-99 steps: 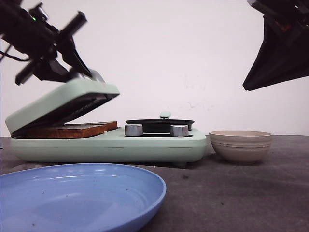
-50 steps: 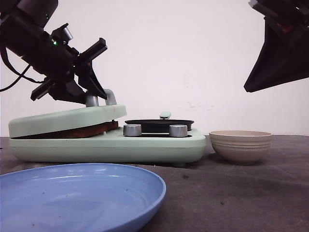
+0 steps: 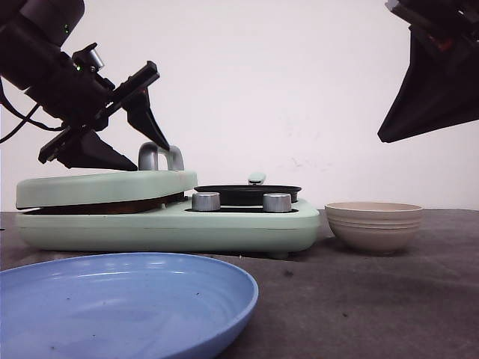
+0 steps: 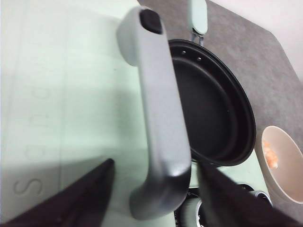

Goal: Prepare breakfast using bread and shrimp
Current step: 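Release the lid handle and lift the left gripper away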

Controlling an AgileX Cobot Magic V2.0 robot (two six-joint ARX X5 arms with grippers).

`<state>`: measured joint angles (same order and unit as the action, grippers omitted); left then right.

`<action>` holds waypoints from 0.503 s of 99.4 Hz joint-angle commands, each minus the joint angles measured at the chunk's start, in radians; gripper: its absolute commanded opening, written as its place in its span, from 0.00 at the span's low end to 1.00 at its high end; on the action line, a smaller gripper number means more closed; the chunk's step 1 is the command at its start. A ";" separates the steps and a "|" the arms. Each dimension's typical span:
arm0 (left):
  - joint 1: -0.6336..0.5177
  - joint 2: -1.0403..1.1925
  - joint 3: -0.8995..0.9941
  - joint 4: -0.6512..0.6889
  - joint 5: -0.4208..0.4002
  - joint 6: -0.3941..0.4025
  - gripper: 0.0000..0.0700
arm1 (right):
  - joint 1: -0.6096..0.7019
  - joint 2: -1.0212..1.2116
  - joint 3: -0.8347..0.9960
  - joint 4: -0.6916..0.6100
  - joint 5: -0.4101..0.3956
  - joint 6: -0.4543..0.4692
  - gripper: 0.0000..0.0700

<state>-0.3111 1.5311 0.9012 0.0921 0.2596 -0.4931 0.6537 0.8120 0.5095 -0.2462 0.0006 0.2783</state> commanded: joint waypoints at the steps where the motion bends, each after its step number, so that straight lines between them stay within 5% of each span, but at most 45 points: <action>1: 0.003 0.051 -0.029 -0.095 0.005 -0.031 0.57 | 0.008 0.003 0.006 0.006 0.001 0.010 0.00; 33: 0.023 -0.060 0.045 -0.092 0.084 -0.024 0.57 | 0.008 0.003 0.006 0.006 0.003 0.010 0.00; 50: 0.026 -0.199 0.084 -0.093 0.080 0.056 0.57 | 0.008 0.003 0.006 0.008 0.013 0.010 0.00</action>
<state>-0.2852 1.3819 0.9482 -0.0231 0.3397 -0.4961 0.6537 0.8120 0.5095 -0.2462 0.0048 0.2783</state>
